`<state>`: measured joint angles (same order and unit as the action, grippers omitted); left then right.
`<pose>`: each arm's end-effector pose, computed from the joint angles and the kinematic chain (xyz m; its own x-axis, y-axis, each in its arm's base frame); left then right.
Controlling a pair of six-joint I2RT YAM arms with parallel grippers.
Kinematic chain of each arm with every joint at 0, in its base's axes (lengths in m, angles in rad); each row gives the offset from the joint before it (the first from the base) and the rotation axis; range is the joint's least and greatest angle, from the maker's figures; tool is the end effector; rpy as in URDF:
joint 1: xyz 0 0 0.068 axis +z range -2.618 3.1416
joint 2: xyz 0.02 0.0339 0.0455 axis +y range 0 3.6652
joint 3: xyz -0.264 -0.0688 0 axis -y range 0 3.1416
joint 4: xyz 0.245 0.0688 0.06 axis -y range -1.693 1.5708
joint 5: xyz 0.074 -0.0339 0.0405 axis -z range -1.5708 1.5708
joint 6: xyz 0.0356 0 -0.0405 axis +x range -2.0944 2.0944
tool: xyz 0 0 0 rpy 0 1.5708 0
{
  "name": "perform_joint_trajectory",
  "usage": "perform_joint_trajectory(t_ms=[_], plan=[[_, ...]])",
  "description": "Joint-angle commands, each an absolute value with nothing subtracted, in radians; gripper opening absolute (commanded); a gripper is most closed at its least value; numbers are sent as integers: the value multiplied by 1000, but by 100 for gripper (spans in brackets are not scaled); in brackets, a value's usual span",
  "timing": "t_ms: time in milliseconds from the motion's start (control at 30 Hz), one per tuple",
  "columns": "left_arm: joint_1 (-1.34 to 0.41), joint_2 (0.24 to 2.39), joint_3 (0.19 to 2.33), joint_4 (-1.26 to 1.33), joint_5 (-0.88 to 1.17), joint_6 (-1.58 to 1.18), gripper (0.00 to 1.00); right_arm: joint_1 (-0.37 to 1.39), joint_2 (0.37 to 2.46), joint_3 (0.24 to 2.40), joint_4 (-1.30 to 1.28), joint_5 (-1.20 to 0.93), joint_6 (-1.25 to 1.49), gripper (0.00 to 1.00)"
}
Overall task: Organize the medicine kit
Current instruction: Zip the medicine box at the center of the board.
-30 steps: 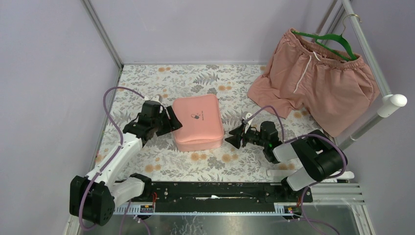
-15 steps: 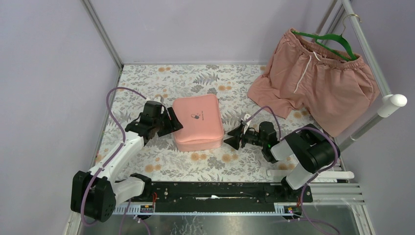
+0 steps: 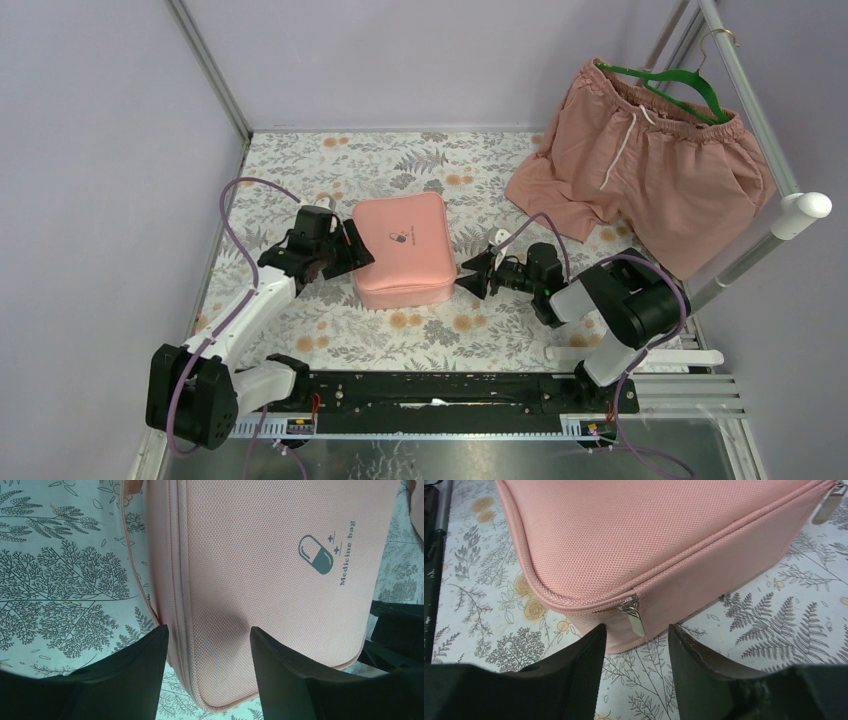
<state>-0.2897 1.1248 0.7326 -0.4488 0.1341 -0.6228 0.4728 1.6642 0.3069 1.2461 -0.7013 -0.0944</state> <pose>0.2174 -0.0698 0.2320 -0.7951 -0.3662 -0.4834 -0.1173 0.8749 -0.4698 0.2172 0.1369 0.1384 -0.0118 -0.0869 -0.9961 -0.9240 0.3817 -0.0224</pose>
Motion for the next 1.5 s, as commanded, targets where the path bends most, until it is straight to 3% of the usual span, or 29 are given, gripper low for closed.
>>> perform_joint_trajectory(t_ms=[0, 600, 767, 1267, 1467], plan=[[-282, 1134, 723, -406, 133, -621, 68, 469, 1698, 361, 1302, -781, -108, 52], [-281, 1144, 717, -401, 135, -623, 68, 436, 1734, 393, 1353, -833, -34, 19], [-280, 1144, 718, -403, 138, -621, 68, 427, 1731, 385, 1349, -837, -11, 1], [-281, 1150, 715, -395, 137, -629, 68, 437, 1626, 291, 1326, -715, 40, 0], [-280, 1169, 698, -365, 174, -640, 67, 483, 1529, 271, 1186, -623, 4, 0]])
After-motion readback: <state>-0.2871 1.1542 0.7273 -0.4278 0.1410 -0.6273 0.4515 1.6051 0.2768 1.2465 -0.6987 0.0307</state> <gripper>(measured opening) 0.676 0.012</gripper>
